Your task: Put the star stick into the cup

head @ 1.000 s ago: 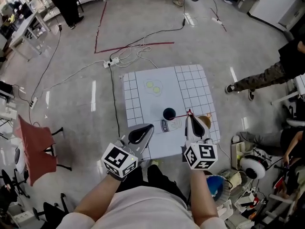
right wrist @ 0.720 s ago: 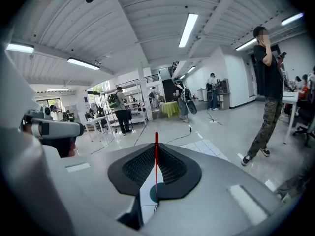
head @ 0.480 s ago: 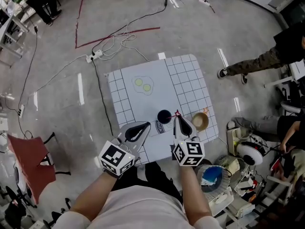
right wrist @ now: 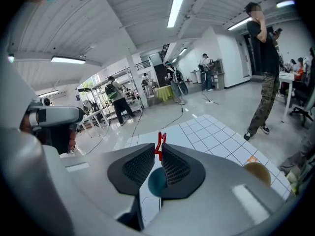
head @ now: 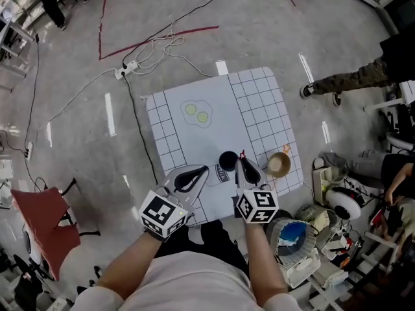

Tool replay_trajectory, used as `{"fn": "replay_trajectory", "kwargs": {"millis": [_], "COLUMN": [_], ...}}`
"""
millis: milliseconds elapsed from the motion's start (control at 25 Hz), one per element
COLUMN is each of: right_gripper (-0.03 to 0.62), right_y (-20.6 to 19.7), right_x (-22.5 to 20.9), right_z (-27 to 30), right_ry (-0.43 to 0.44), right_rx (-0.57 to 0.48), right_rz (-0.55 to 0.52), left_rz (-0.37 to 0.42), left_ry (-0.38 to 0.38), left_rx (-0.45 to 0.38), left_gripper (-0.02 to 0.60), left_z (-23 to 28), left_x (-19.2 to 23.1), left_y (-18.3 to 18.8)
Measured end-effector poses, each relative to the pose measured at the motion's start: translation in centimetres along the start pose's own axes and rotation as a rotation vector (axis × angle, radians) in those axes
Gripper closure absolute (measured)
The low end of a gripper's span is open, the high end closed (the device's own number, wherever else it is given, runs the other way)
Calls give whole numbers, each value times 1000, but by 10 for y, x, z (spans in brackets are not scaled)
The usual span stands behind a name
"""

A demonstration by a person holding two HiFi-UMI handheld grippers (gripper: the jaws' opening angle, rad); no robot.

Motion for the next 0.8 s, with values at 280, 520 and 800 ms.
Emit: {"fn": "replay_trajectory", "kwargs": {"millis": [280, 520, 800], "right_gripper": [559, 556, 553], "right_y": [1, 9, 20], "right_x": [-11, -18, -10], "right_z": [-7, -20, -37], "right_ry": [-52, -52, -11], "right_rx": [19, 28, 21], "right_rz": [-11, -23, -49], "left_rz": [-1, -1, 10], "left_ry": [-13, -16, 1], "left_rx": [11, 14, 5], "left_gripper": [575, 575, 575], "left_z": [8, 15, 13], "left_x": [-2, -15, -34], "left_y": [-2, 1, 5]}}
Point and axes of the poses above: the fingertips, and each gripper's own axes: z forward along the fingers, x to its left, y out of its top, the point moved 2 cm from there along -z, backward along the fingers, and after that the axes turned 10 degrees about z, right-handed, at the moved point
